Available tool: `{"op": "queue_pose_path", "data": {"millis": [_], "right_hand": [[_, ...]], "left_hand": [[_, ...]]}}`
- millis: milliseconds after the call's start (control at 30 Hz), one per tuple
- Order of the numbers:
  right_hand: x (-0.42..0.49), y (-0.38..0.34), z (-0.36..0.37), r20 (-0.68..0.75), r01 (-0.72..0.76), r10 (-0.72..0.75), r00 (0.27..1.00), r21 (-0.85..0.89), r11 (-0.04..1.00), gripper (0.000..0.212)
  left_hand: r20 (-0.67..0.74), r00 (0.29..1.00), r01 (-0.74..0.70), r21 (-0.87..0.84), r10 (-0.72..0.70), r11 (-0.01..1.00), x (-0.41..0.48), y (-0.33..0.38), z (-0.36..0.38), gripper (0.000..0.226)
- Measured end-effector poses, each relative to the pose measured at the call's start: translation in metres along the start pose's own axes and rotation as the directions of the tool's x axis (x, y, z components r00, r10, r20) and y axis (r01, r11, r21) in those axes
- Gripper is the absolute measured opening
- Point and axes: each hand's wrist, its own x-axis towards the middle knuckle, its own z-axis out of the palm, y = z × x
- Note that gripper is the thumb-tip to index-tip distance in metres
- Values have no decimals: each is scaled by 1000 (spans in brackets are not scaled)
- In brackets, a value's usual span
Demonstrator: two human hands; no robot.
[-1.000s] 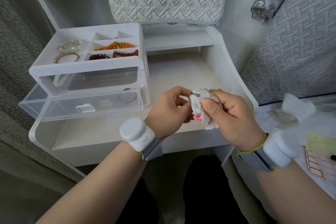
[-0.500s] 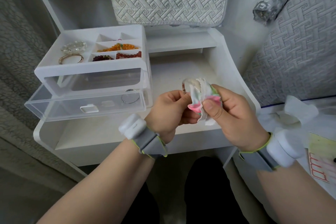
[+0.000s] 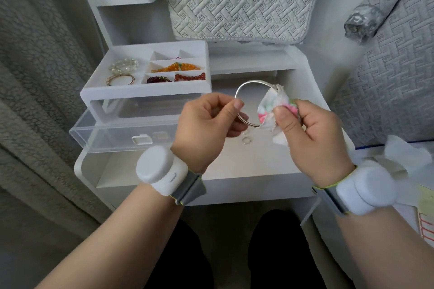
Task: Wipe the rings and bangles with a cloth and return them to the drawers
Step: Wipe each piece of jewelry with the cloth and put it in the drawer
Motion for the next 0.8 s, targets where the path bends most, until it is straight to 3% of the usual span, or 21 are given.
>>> {"op": "queue_pose_path", "data": {"millis": [100, 267, 500, 633, 800], "right_hand": [[5, -6, 9, -35, 81, -87, 996, -140, 987, 50], [18, -18, 33, -5, 197, -211, 977, -347, 917, 41], [22, -22, 55, 65, 204, -195, 979, -211, 956, 44], [19, -22, 65, 114, 173, -157, 981, -145, 974, 22], [17, -24, 76, 196, 140, -115, 974, -122, 983, 32]], "left_hand": [[-78, 995, -64, 45, 68, 997, 2, 5, -10, 11], [-155, 957, -190, 293, 243, 937, 4, 16, -35, 10], [-197, 893, -176, 674, 405, 717, 31, 32, -93, 8], [-144, 918, -91, 829, 369, 551, 45, 27, -118, 8], [-40, 958, -74, 923, 285, 379, 55, 22, -129, 8]]}}
